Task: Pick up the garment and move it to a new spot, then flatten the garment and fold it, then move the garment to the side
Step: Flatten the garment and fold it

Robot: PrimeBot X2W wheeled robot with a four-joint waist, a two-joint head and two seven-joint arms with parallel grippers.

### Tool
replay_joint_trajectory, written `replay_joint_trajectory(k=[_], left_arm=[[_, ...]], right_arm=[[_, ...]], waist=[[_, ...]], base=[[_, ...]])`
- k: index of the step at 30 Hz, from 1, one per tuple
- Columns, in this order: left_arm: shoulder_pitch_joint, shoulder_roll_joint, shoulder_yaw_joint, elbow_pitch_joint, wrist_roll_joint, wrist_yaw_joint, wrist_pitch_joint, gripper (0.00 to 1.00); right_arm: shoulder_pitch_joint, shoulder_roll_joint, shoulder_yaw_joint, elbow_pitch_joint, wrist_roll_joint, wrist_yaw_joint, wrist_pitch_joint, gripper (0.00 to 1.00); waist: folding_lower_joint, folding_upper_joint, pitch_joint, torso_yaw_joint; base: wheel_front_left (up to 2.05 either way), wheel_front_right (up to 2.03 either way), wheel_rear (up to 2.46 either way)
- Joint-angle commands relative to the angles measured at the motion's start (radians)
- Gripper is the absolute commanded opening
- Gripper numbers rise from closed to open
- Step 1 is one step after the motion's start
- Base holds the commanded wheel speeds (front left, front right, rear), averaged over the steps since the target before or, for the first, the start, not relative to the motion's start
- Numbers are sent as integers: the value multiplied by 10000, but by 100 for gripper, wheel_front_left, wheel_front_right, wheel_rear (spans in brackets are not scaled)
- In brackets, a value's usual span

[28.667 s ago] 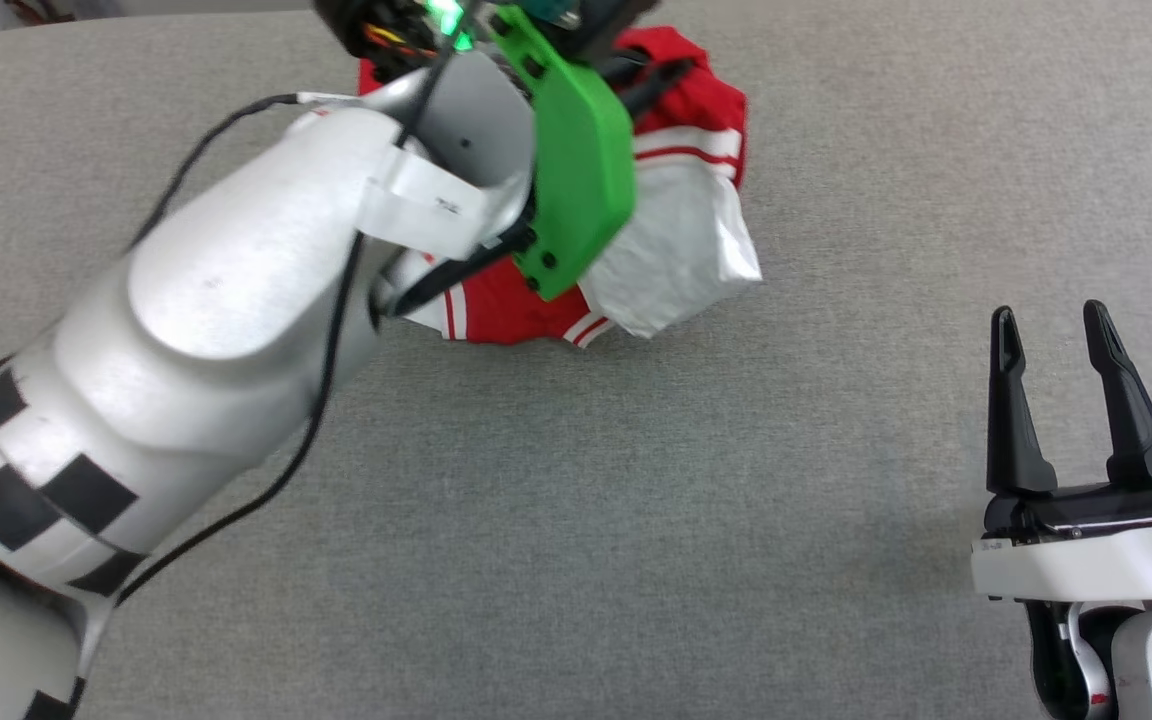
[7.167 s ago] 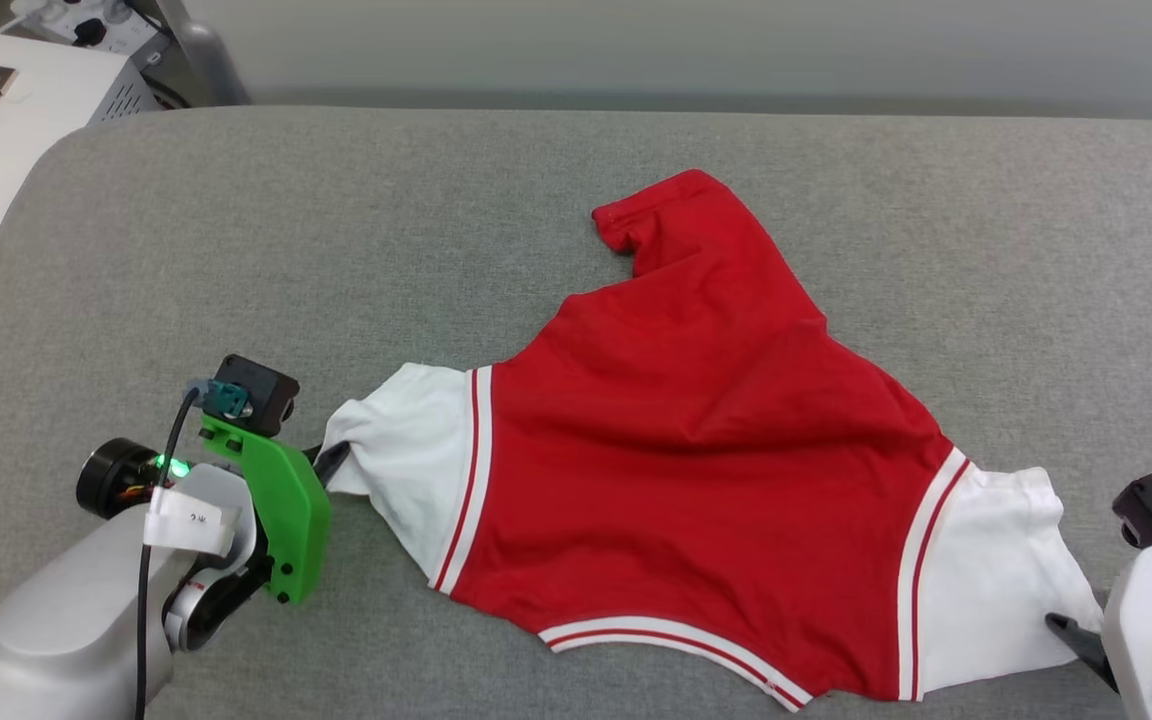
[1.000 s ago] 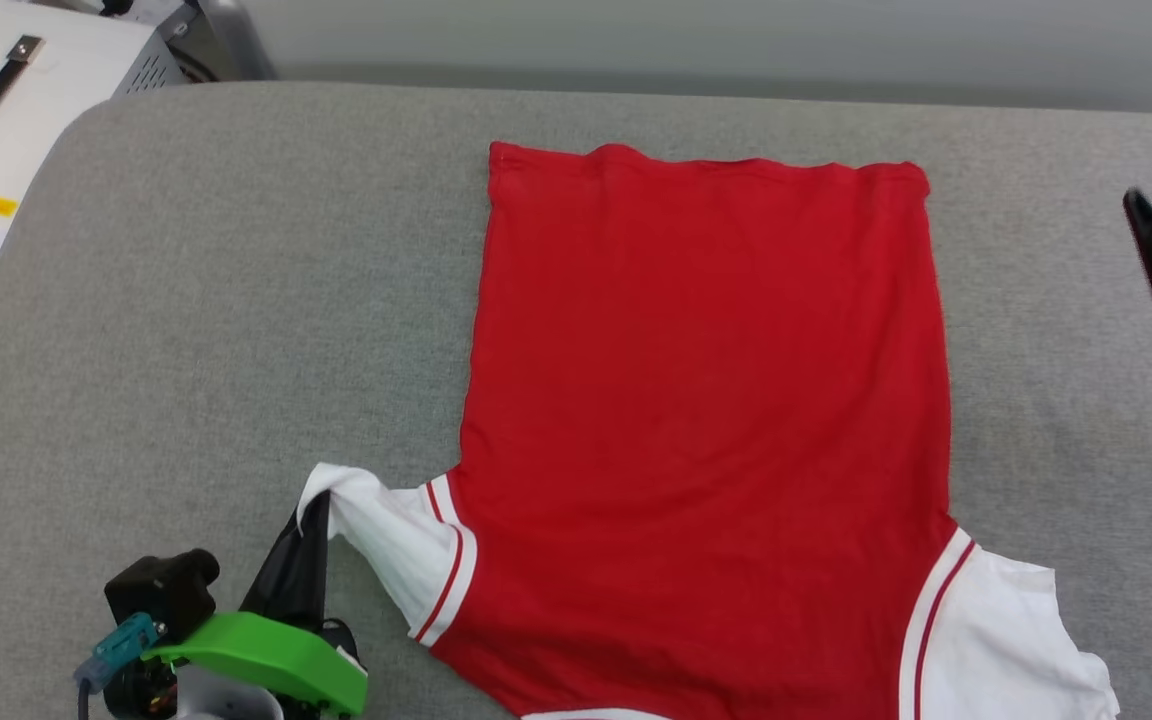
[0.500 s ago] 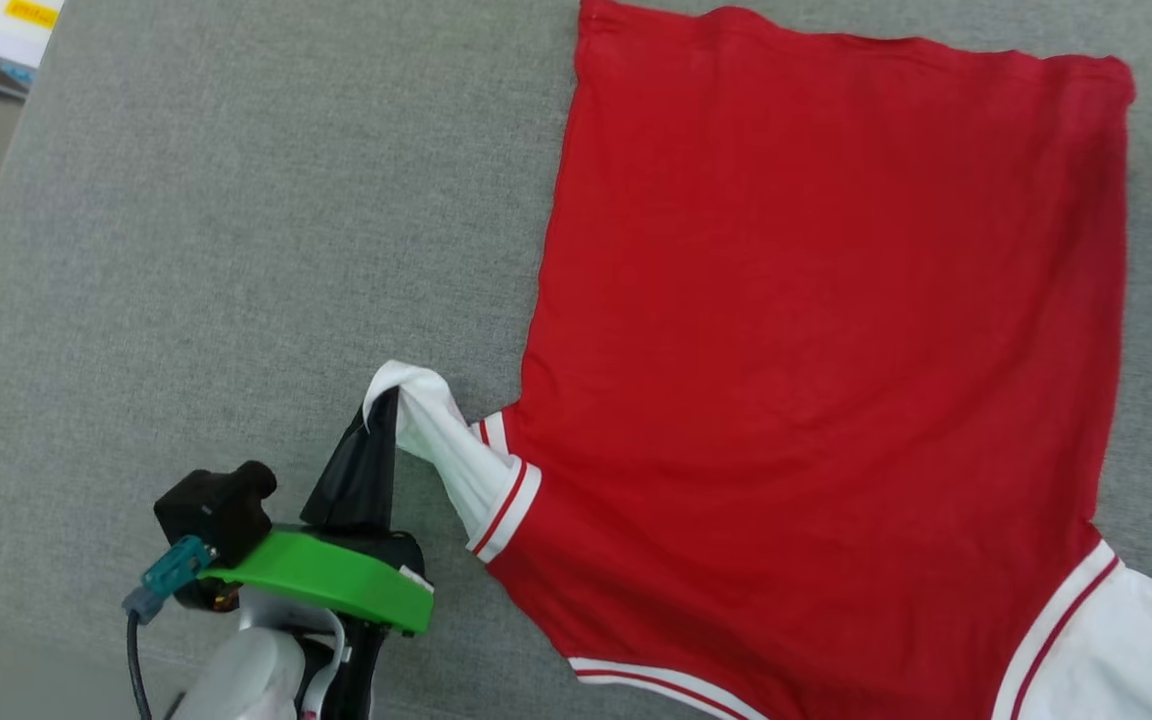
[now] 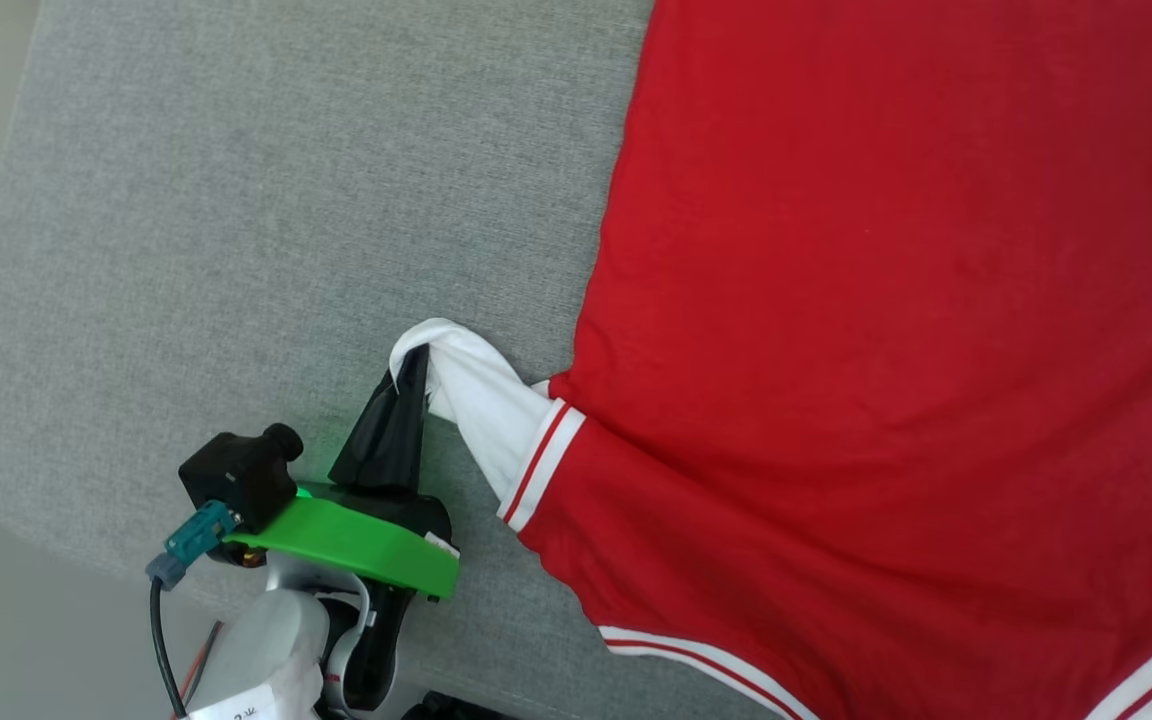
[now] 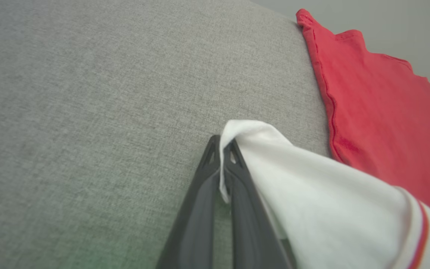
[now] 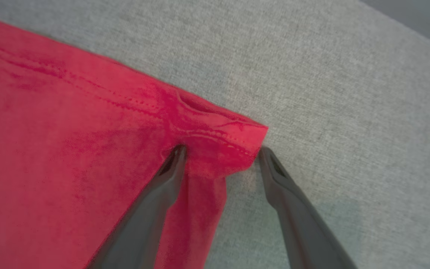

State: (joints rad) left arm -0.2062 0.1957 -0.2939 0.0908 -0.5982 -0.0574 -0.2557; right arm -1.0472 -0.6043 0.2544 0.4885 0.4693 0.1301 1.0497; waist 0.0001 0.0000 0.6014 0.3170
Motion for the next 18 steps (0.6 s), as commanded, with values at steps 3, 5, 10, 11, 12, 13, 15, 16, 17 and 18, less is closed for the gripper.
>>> replay_joint_trajectory(k=[3,5,10,11,12,13,15,16,17,18], left_arm=[[-217,-131,151,162,153,-150,-61,0],[-224,-154,221,209,232,-207,-61,0],[-141,-173,383,350,348,-314,-61,0],[-113,-171,402,386,363,-329,-61,0],[-79,-169,420,425,383,-347,-61,0],[-37,-168,448,466,402,-360,-61,0],[68,-142,513,487,464,-360,-61,0],[124,-140,530,492,479,-360,-61,0],[205,-126,556,504,487,-353,-61,0],[281,-99,575,515,496,-337,-61,0]], right_arm=[[722,228,316,584,118,6,44,100],[765,76,386,573,59,6,-209,0],[667,-126,465,630,133,6,-833,0],[647,-116,459,640,180,6,-981,0],[621,-121,461,629,248,6,-1178,0],[613,-123,474,611,333,6,-1413,0],[654,-159,607,566,457,6,-1771,0],[710,-244,765,508,466,6,-1912,0],[796,-363,949,421,505,6,-2127,0],[883,-425,1037,379,628,6,-2238,0]], waist=[[-1,0,52,157],[-1,0,-33,139],[-1,0,-411,-33],[-1,0,-516,-74],[-1,0,-647,-117],[-1,0,-820,-169],[-1,0,-1121,-286],[-1,0,-1277,-326],[-1,0,-1488,-393],[-1,0,-1637,-450]], base=[[0,0,0],[0,0,0],[0,0,0],[0,0,0],[0,0,0],[0,0,0],[0,0,0],[0,0,0],[0,0,0],[0,0,0]])
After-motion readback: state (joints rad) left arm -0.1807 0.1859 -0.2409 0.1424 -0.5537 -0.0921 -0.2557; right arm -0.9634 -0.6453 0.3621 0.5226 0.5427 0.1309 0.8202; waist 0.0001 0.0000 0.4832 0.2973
